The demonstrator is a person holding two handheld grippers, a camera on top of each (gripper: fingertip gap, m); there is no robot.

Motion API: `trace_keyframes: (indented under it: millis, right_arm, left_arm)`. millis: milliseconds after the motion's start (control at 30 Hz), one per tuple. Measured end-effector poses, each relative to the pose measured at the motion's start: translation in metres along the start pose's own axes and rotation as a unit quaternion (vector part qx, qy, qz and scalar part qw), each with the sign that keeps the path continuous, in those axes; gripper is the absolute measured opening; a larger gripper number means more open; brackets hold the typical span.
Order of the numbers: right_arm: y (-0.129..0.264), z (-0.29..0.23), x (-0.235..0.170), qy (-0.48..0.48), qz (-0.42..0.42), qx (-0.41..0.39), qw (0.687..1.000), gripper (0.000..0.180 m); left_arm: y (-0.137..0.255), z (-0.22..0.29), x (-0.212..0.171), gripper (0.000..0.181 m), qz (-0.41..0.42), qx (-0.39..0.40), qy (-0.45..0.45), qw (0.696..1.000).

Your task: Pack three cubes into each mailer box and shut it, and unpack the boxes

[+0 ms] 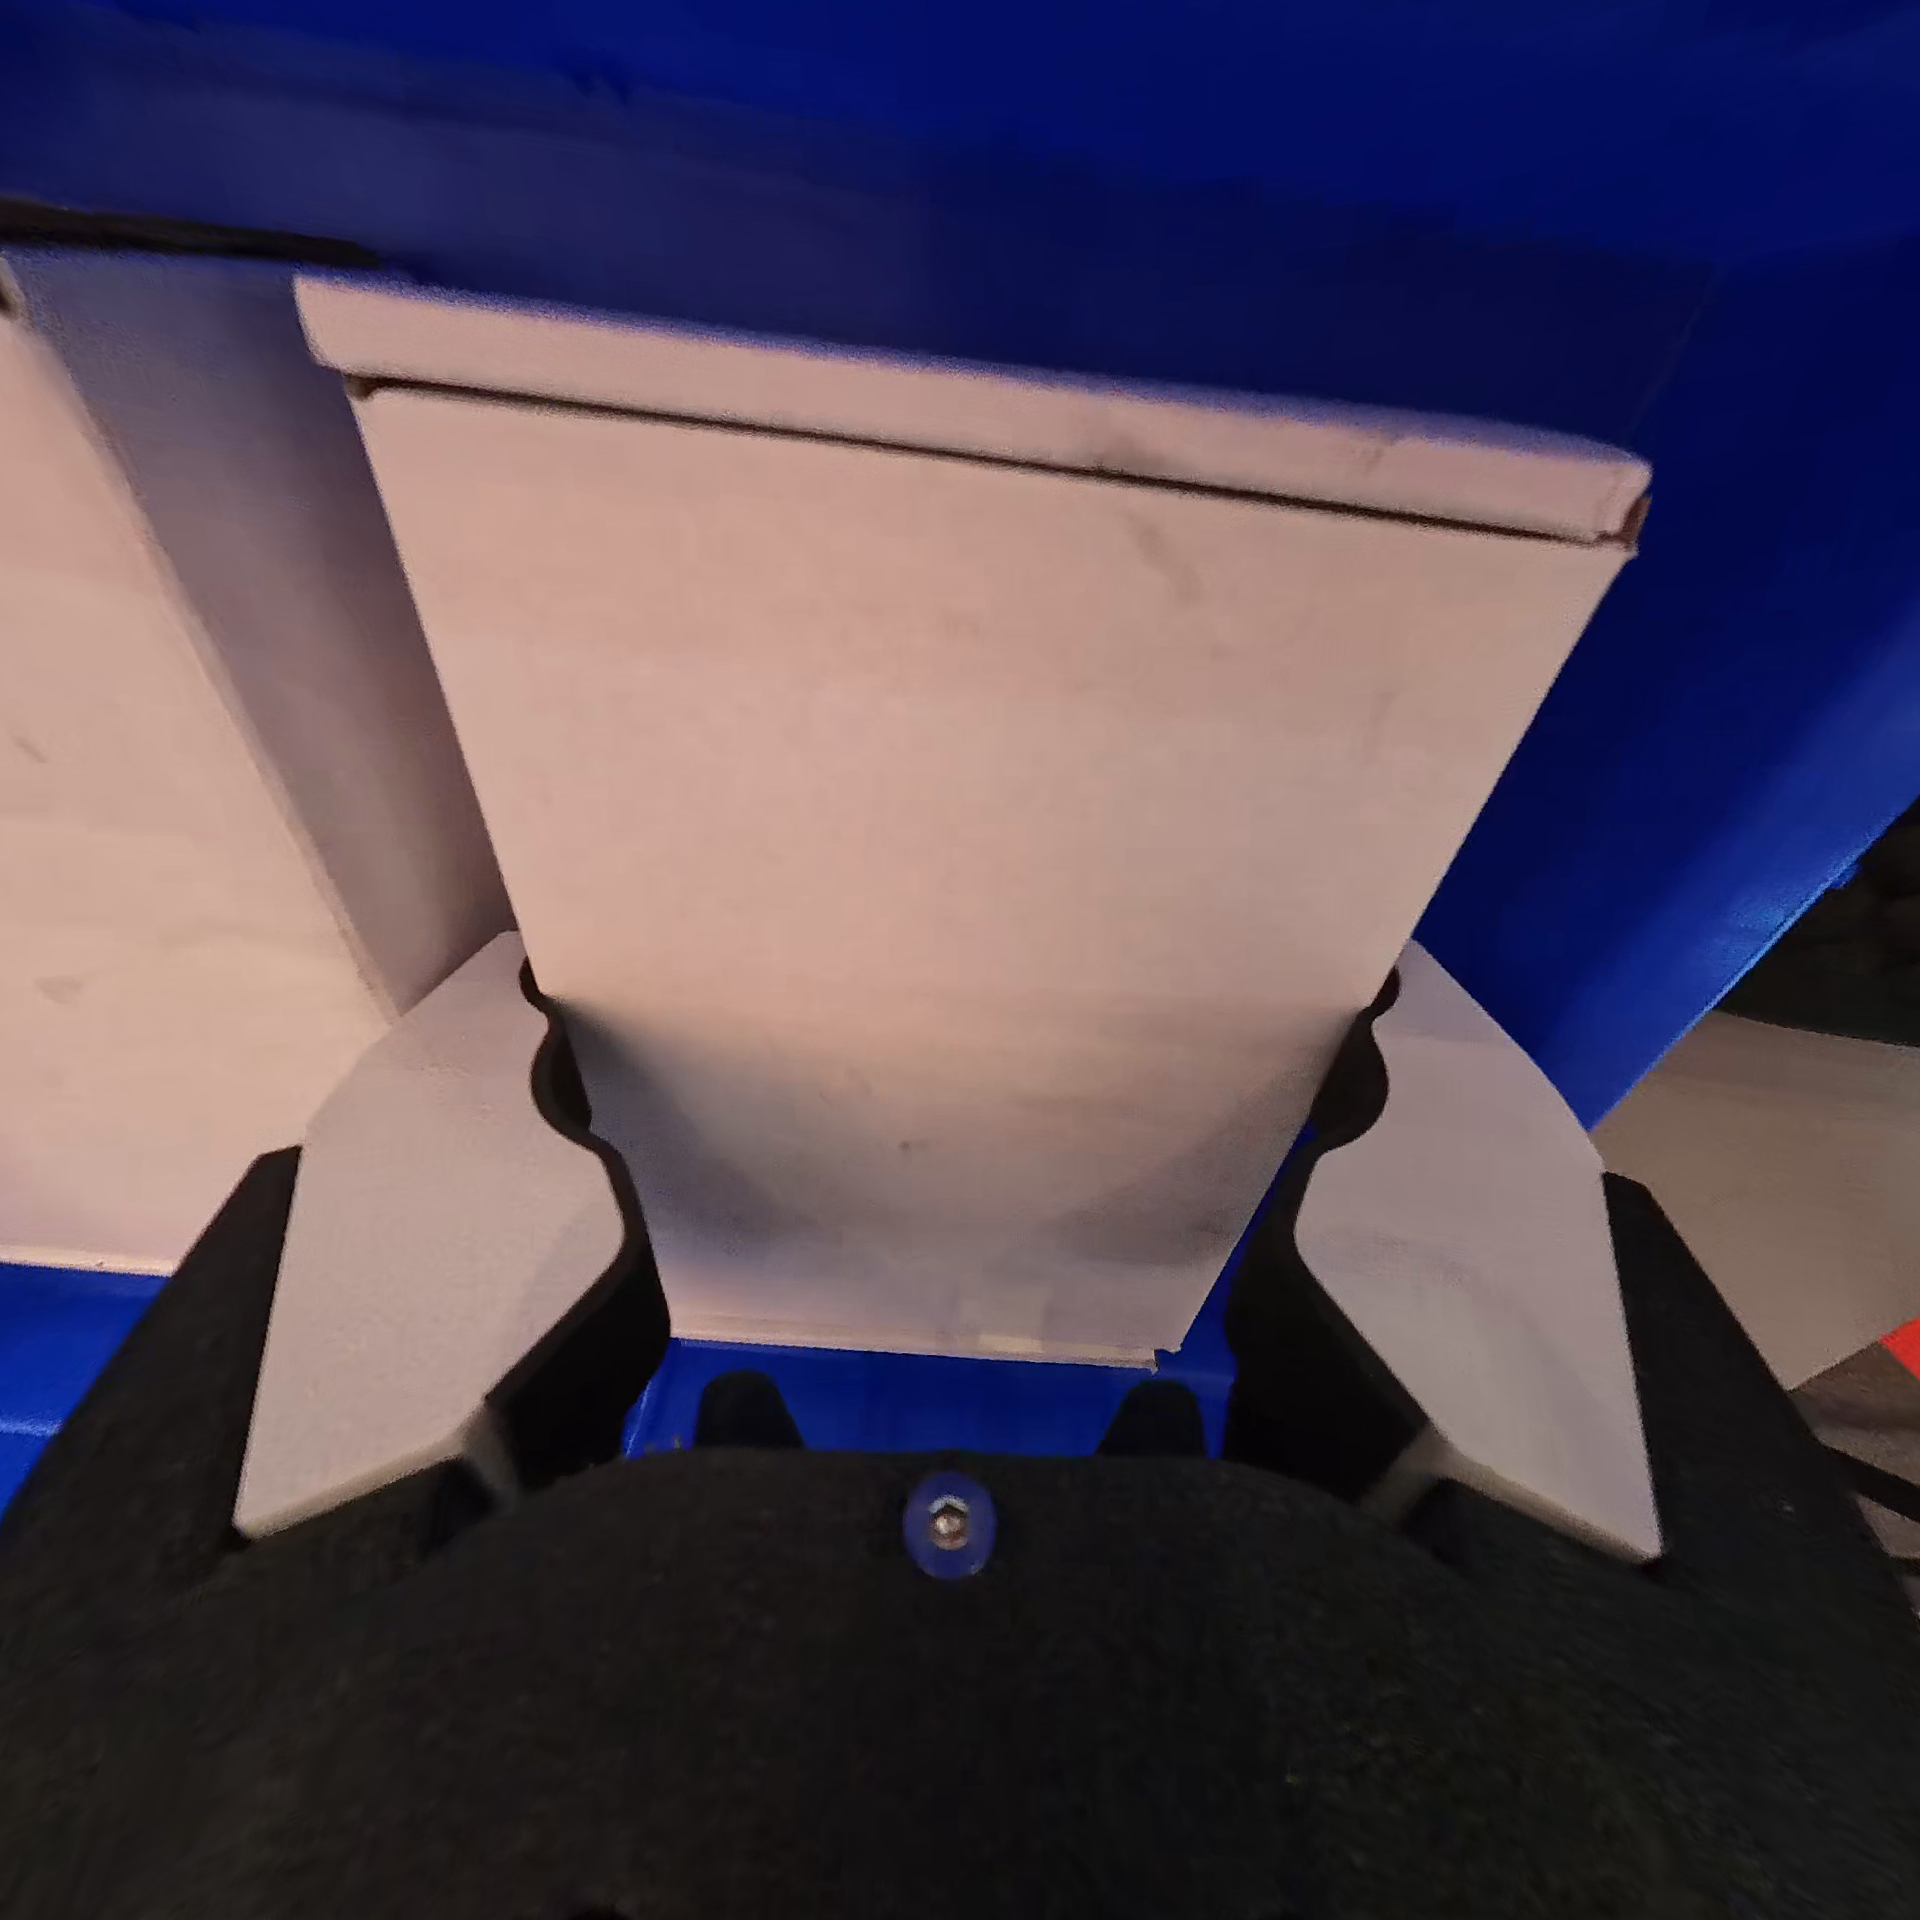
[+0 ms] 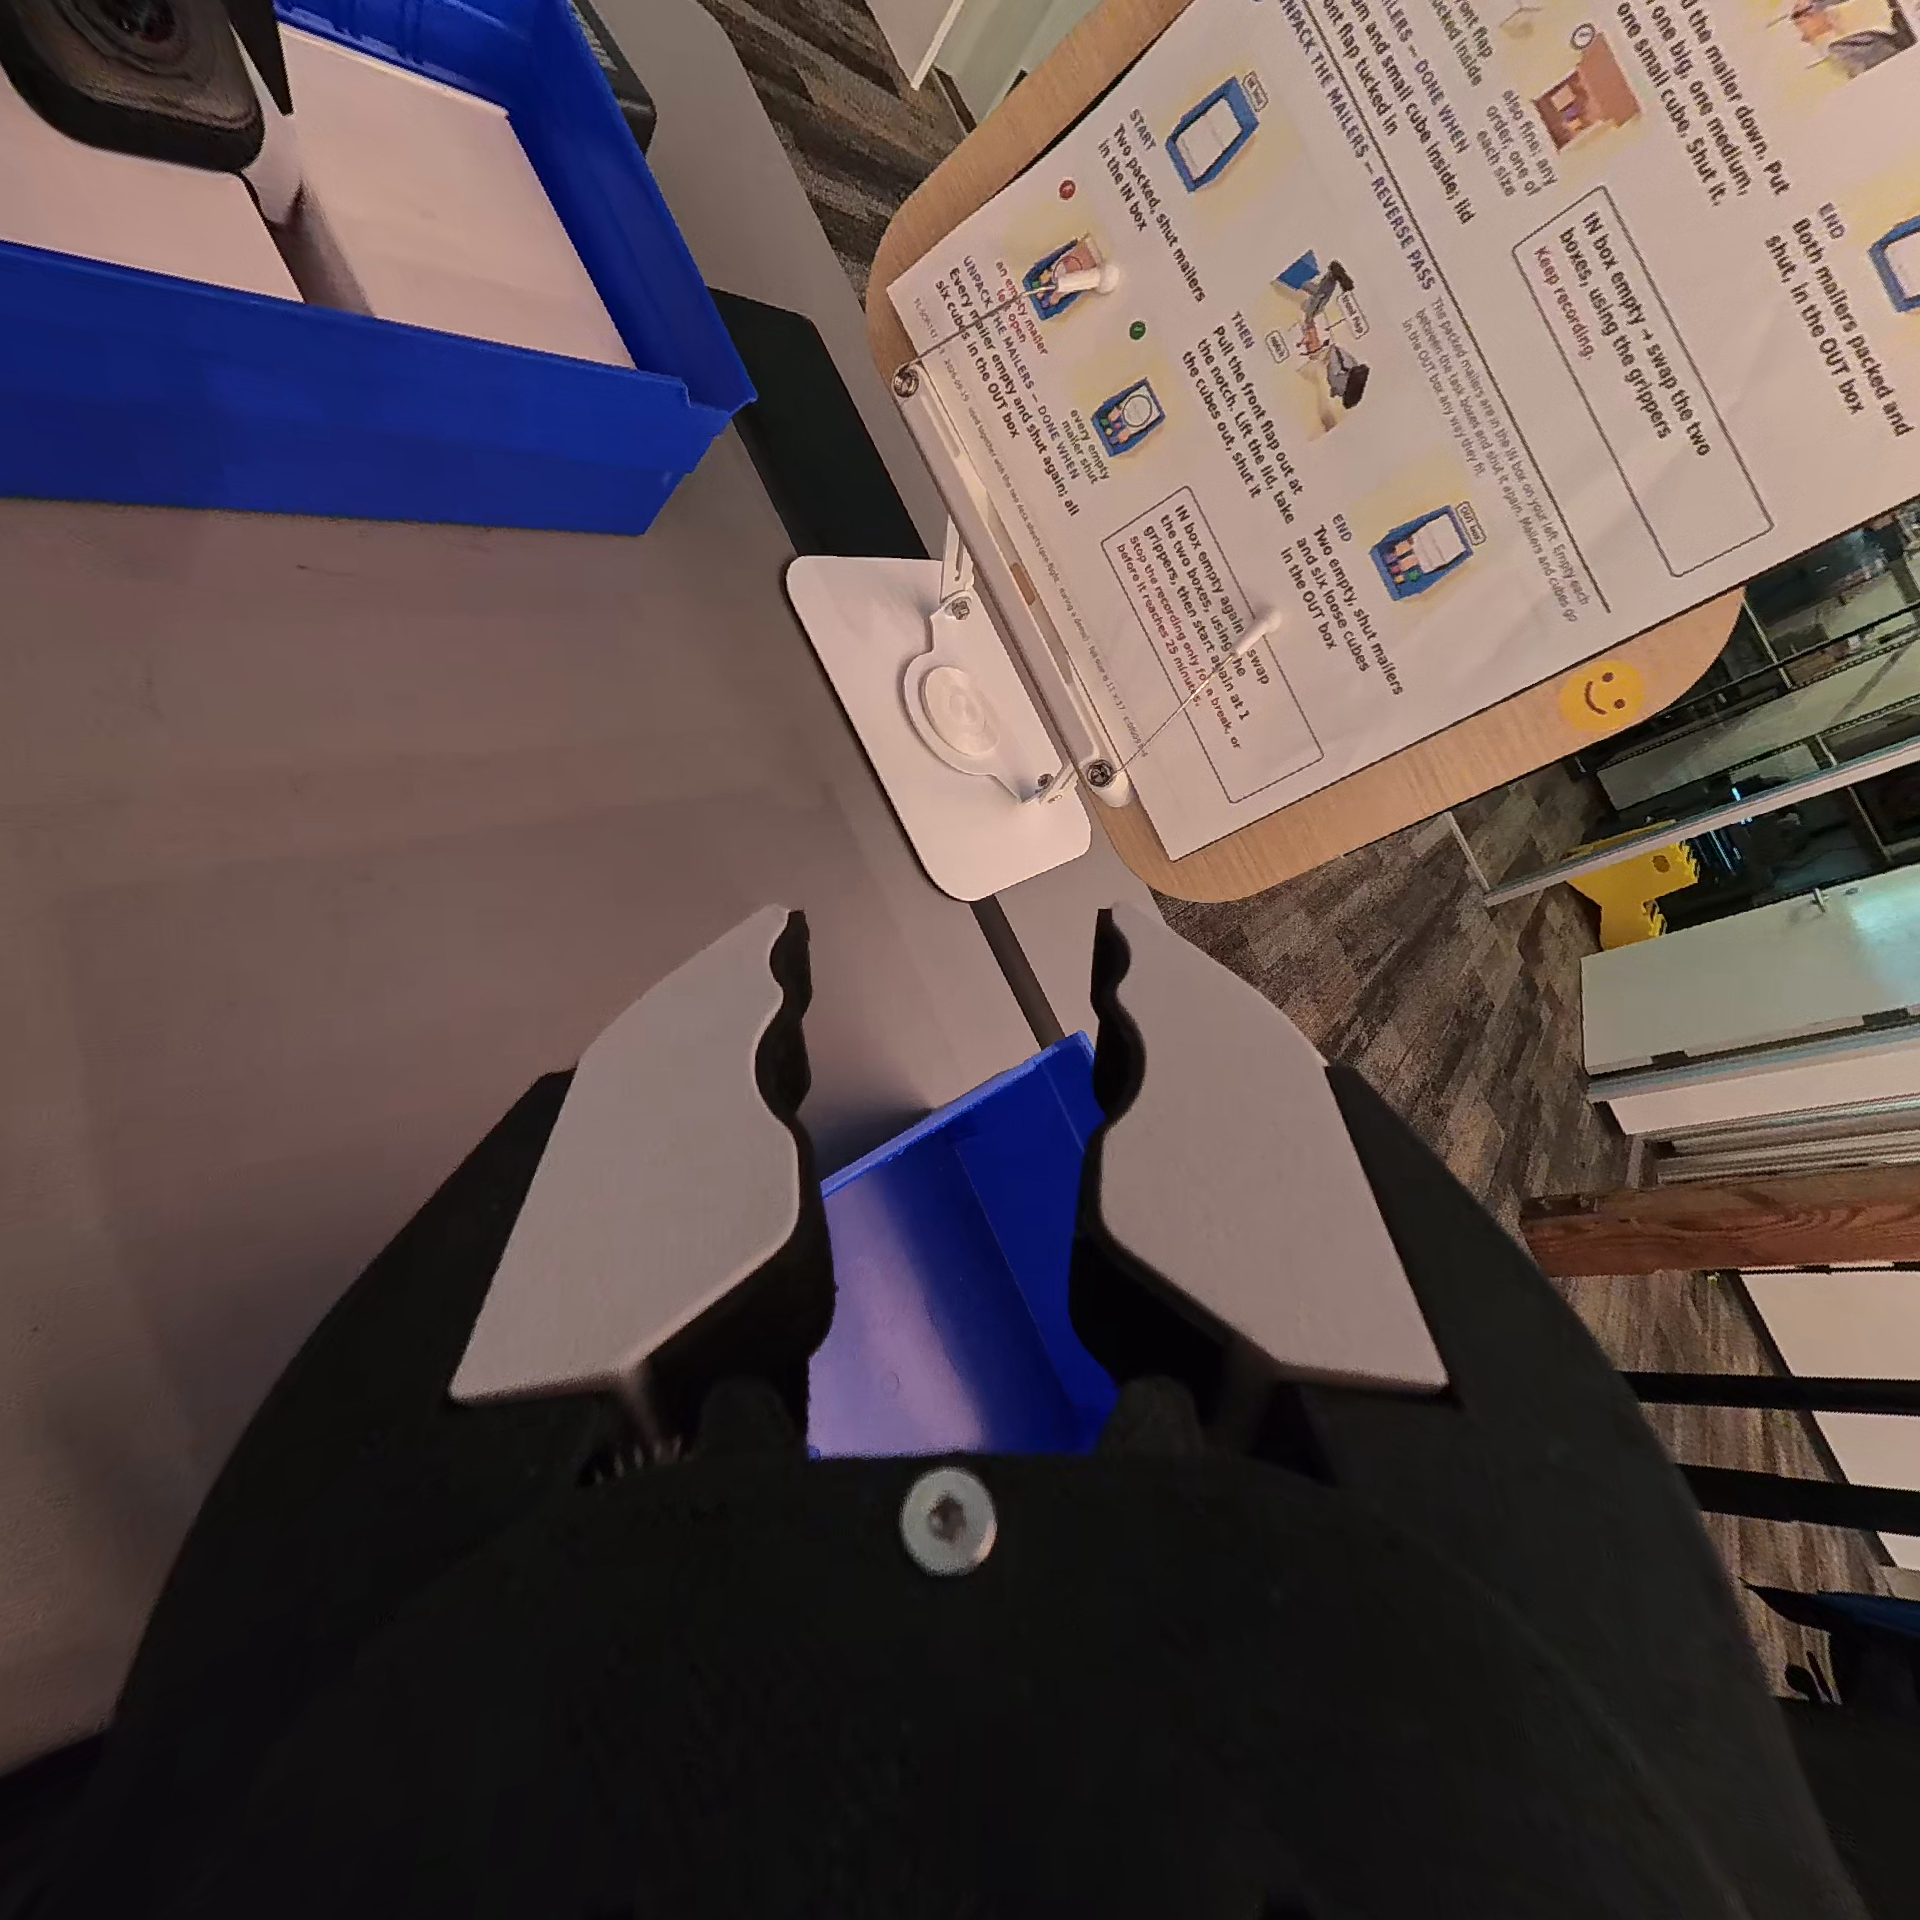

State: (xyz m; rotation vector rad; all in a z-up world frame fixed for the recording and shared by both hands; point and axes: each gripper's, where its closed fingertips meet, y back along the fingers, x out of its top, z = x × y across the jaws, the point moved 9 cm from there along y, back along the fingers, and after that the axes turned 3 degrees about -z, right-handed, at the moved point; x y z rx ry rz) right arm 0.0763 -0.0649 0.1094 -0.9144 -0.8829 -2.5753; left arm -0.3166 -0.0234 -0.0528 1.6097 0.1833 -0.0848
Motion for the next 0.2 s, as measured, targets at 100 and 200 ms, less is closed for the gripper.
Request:
trace_keyframes:
  millis: [100,200]
  right_arm:
    - [-0.0014,-0.0009,-0.0001,0.002,-0.003,0.003,1.0,0.053]
    - [-0.0024,-0.0016,0.0001,0.005,-0.006,0.003,1.0,0.053]
  left_arm:
    - [-0.0015,0.0012,-0.0012,0.139,0.01,0.007,-0.002,1.0]
    - [-0.0044,0.0041,-0.0016,0.143,0.01,0.026,-0.006,1.0]
